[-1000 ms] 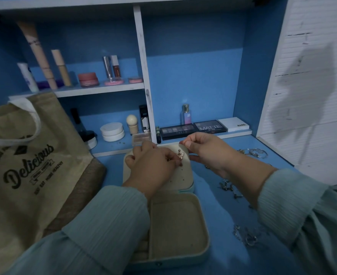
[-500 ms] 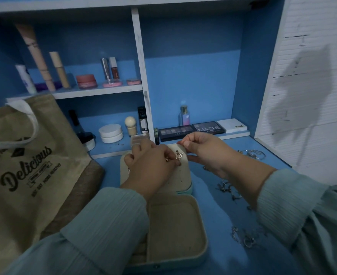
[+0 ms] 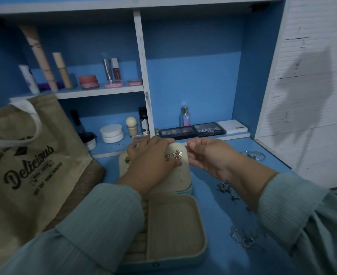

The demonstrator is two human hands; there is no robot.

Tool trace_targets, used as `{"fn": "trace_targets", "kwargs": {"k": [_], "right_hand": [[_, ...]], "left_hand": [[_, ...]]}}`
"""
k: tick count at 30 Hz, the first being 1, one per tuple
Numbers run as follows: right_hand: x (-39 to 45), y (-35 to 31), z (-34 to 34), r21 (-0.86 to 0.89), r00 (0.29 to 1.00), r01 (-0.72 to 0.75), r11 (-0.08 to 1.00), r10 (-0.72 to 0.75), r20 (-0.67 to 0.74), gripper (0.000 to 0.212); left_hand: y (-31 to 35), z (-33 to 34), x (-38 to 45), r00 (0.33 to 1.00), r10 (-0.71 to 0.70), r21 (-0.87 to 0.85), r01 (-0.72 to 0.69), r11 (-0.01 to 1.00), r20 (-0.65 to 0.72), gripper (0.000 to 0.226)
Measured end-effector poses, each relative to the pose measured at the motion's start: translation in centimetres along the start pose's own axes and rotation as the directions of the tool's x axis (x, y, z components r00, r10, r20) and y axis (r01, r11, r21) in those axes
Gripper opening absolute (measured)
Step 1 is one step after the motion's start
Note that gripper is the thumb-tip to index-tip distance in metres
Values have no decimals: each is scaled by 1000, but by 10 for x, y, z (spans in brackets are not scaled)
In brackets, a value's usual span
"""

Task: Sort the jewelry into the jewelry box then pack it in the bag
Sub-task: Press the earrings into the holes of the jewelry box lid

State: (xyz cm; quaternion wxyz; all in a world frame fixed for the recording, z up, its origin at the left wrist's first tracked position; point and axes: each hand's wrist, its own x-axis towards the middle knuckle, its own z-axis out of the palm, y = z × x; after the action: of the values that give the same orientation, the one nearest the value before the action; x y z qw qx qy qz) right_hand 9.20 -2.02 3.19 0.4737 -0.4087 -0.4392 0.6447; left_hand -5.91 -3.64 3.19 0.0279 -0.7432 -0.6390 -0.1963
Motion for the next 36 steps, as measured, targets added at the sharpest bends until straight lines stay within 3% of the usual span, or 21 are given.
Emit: {"fn": "trace_targets", "kwargs": {"k": [3,7,13,21,36], "right_hand": [[-2,2,-4,-13,997,-74,997,74,5,18],[-6,1,-6,-119,985,-104,987,119,127,16],[-12,-11,-4,-416,931,-9,909,159,328,13],[-25,-18,-3,-648,872,121,752,230,431,19],[-29,-18,-5,-737,869,211,642,223,443,11]], "left_hand": [[1,-3,-6,998,31,-51,-34,998,-63,51],[3,-5,-21,973,108,-5,-111,994,-206,43],[5,-1,-48,855,248,107,-224,969,-455,28],[8,5,-79,788,319,178,-264,948,-527,17],[8,12,-92,766,315,195,-247,949,-561,13]]}}
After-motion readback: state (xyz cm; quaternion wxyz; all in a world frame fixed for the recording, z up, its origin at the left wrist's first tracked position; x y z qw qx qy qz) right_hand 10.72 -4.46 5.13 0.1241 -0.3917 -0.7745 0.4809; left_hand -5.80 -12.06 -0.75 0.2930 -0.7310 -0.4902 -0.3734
